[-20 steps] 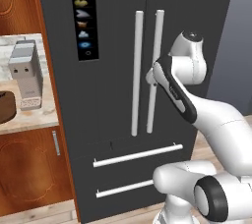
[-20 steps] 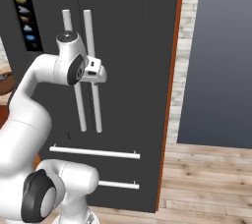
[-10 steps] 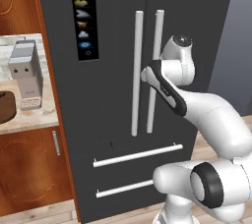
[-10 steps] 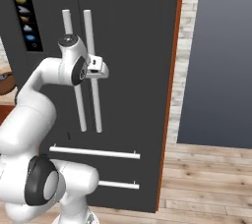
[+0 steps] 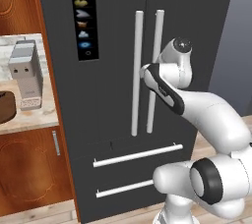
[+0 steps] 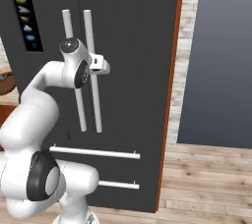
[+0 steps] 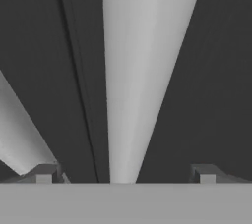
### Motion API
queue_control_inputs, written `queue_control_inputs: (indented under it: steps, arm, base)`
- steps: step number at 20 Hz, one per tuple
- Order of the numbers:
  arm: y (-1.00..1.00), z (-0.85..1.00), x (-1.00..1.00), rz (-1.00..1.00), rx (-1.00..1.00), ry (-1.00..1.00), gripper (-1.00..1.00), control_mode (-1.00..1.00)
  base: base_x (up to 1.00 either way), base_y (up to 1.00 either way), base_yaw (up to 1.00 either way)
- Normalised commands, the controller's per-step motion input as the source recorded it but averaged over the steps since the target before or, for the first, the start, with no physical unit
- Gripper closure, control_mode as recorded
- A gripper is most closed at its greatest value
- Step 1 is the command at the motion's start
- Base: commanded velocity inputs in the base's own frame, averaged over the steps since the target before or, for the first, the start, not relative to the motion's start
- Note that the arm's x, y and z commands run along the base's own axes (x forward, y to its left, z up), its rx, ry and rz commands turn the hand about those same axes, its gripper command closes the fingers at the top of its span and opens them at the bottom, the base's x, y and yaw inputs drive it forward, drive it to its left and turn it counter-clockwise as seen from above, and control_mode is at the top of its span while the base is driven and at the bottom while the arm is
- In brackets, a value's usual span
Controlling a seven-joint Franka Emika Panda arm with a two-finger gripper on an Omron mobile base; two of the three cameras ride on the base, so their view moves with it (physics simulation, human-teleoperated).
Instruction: Retrieve a lemon from the fridge and place it on the cutting board with the fish.
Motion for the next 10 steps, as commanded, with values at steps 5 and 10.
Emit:
queue_control_inputs:
  steps: [5,10]
  arm:
    - [0.0,0.0,0.35,0.0,0.0,0.0,-1.0,-1.0]
    - [0.0,0.0,0.55,0.0,0.0,0.01,-1.0,-1.0]
  base:
    - [0.0,0.0,0.0]
    - [0.0,0.0,0.0]
